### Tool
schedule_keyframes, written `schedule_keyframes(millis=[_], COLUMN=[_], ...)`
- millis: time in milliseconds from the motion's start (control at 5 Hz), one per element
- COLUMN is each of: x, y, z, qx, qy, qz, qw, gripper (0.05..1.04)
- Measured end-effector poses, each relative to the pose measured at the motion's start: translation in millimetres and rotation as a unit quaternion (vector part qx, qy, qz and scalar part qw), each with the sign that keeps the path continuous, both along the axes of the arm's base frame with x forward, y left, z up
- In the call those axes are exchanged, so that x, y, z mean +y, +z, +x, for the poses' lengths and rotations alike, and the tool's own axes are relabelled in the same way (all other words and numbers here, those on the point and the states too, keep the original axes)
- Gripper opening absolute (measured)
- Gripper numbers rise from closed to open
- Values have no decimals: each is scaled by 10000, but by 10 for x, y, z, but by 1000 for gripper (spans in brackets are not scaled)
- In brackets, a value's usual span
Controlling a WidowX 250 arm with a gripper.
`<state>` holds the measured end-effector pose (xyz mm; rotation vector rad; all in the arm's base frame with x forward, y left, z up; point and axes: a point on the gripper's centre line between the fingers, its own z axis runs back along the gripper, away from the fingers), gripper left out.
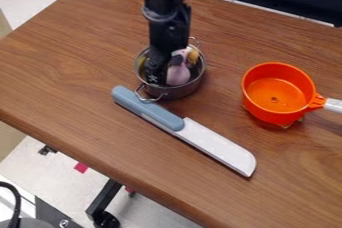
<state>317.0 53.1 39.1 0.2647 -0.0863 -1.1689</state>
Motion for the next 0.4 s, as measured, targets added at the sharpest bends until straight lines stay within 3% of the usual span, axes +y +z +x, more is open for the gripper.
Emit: schedule_keyframes(millis=[400], x=[2], y=[-37], z=[17], qx=[38], qy=[82], qz=[82], qw=[9999], gripper=[972])
